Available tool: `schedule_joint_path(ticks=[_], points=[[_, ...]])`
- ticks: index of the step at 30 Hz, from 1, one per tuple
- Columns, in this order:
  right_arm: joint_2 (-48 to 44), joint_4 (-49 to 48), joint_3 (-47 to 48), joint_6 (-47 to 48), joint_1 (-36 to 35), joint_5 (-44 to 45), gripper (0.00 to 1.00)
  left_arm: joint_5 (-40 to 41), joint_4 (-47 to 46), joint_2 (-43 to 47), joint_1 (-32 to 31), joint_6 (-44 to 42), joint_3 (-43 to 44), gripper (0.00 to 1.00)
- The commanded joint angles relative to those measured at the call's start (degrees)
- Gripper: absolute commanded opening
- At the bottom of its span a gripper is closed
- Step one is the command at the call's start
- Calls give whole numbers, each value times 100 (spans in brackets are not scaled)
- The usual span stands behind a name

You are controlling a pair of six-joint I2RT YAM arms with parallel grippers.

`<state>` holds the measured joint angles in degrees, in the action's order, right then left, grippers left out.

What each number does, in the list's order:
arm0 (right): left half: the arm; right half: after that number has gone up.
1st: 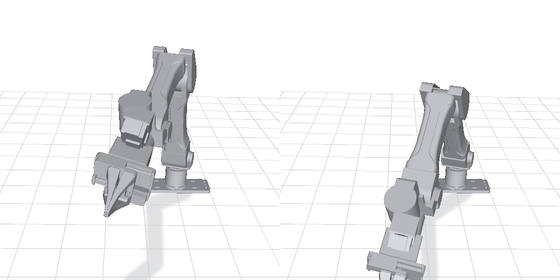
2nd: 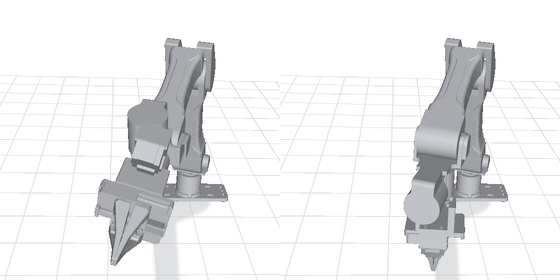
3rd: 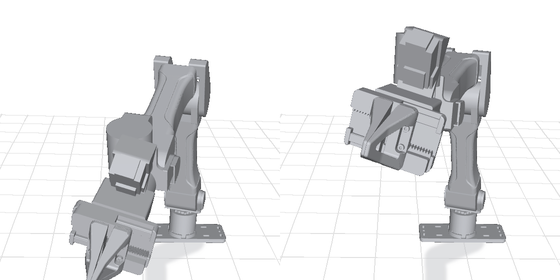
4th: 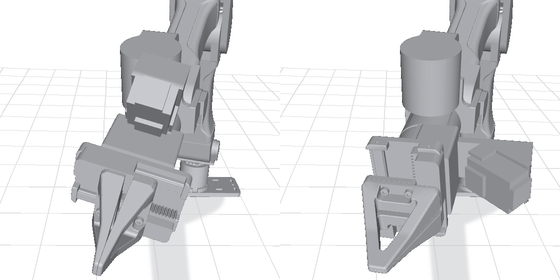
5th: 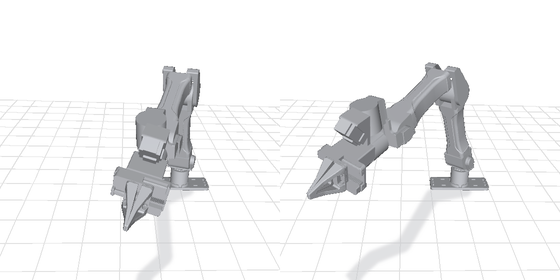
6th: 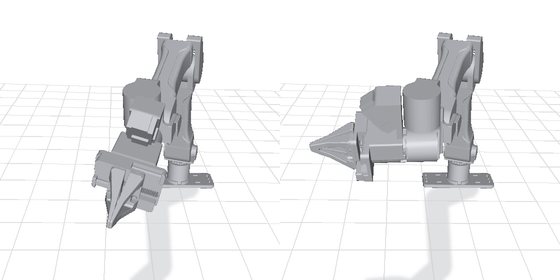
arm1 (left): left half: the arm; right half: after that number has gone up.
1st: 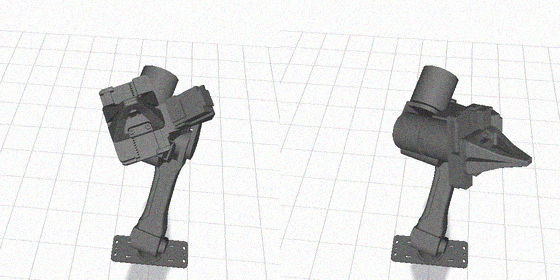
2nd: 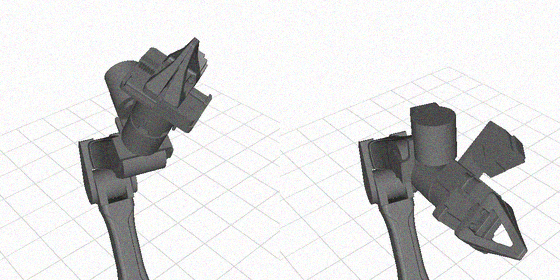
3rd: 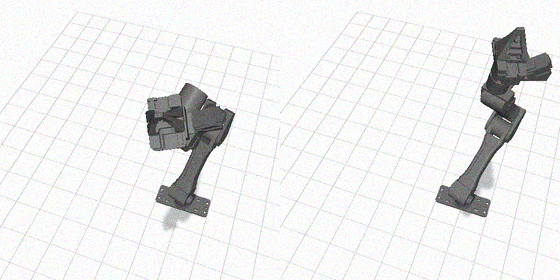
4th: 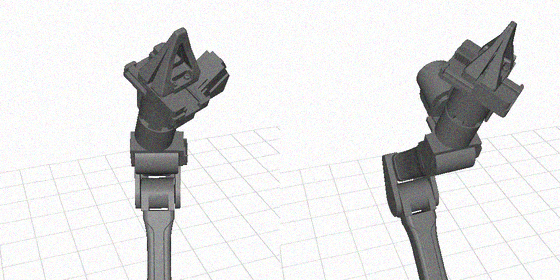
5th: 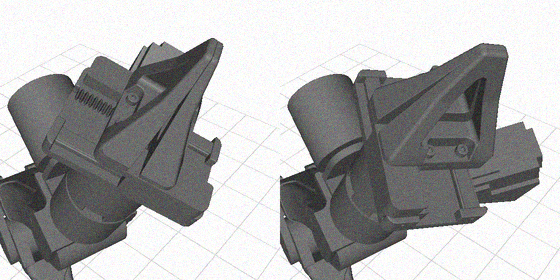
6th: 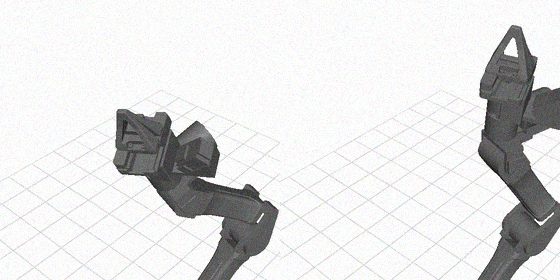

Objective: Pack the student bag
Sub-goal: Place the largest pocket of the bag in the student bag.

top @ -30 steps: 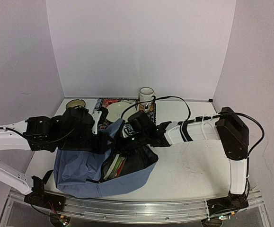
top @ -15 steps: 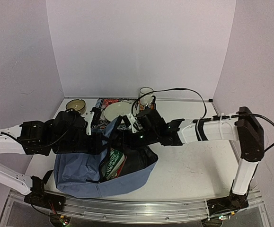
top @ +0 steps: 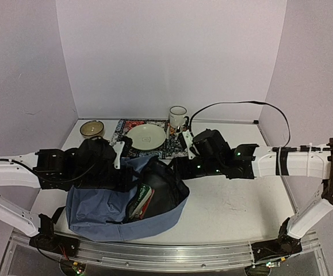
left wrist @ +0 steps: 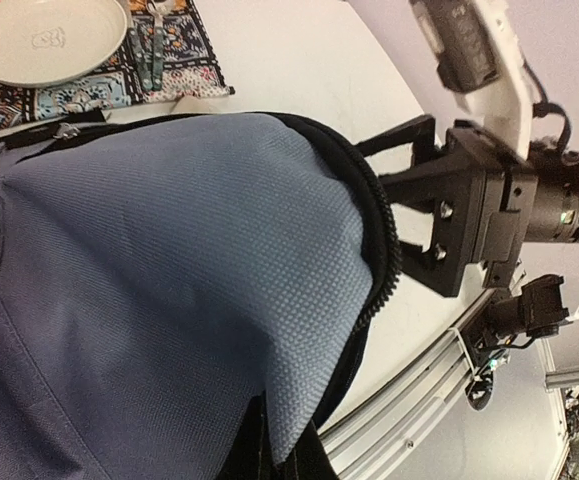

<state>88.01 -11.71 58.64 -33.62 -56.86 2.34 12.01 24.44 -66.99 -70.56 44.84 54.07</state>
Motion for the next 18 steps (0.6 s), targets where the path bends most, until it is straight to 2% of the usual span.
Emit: schedule_joint_path(ticks=[1, 6, 8, 9, 13, 15, 18], points=[[-478, 486, -156, 312, 231, 743, 68, -807, -395, -574, -57, -121, -127, 6], [-565, 640, -93, 559, 311, 784, 68, -1176, -464, -1023, -205, -187, -237, 16], [-447, 673, 46, 649, 313, 630, 68, -1406, -468, -1057, -229, -217, -259, 23], [-350, 693, 128, 694, 312, 526, 68, -1385, -468, -1017, -230, -221, -269, 30], [37, 792, 471, 852, 313, 202, 68, -648, -331, -455, -206, -145, -224, 56], [150, 828, 619, 931, 312, 129, 68, -194, -74, -121, -139, -116, -106, 62], [320, 874, 825, 1076, 312, 21, 68, 337, 410, 175, 291, -61, 64, 69]])
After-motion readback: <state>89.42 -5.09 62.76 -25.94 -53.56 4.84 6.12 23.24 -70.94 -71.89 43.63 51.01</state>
